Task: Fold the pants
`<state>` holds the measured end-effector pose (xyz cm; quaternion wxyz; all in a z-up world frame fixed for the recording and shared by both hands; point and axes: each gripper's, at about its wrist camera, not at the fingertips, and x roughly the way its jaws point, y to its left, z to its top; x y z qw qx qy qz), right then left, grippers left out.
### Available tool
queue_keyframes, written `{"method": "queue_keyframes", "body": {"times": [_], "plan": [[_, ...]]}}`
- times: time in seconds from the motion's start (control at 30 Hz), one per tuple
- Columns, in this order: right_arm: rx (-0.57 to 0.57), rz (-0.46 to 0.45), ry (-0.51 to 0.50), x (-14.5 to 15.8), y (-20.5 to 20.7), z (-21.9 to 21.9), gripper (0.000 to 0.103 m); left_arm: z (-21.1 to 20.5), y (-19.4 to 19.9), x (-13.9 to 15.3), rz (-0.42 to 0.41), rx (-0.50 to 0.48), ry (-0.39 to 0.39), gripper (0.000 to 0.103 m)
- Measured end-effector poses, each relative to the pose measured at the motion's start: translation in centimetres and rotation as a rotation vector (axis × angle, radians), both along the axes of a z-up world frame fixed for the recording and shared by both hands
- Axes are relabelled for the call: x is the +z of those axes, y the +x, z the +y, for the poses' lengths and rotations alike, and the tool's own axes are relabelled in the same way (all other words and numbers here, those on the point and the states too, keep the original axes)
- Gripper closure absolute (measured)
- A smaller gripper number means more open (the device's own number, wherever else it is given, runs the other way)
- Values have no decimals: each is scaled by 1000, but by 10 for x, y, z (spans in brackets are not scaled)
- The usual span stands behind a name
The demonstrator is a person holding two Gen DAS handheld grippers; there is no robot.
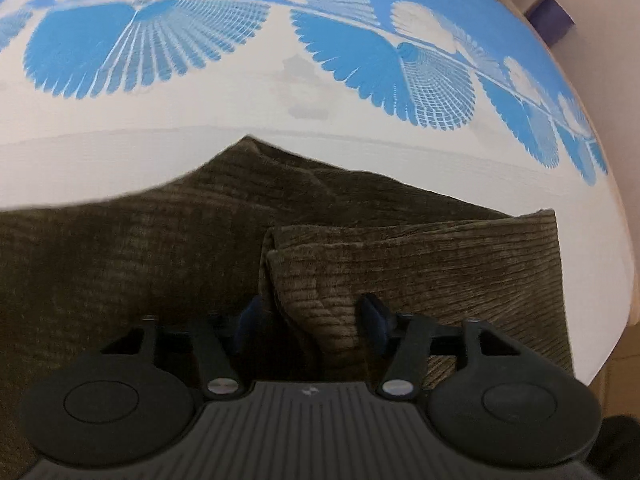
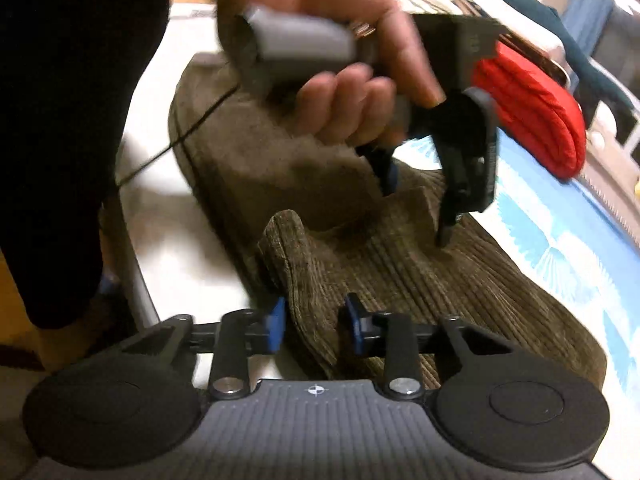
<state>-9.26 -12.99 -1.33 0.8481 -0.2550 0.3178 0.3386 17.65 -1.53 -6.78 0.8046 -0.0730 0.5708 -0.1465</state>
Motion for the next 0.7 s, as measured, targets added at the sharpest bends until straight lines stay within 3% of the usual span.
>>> {"method": "queue_keyframes", "body": {"times": [0.03,0.07,0.2,0.27,0.33,0.43,0.57,0.7], "plan": [[-7,6,25,3,0,-3,86,0,-1,4,-9,-10,-2,77],[-9,8,43,6,0,-6,92,1,-2,12,-29,-18,-1,81],[9,-26,101,15,-9,-13,94,18,-11,57,-195,8,-98,93],[46,-59,115,19,-16,-15,94,27,-9,65,-243,49,-124,93],[57,-64,88,16,-20,-13,93,28,-6,59,-219,75,-80,87],[16,81,113,13,-12,-24,93,30,-3,53,-188,118,44,85],[-179,111,263,35,4,-66,90,43,-14,72,-244,102,0,83],[-545,111,391,44,25,-128,90,35,-33,69,-188,-35,-48,83]]}}
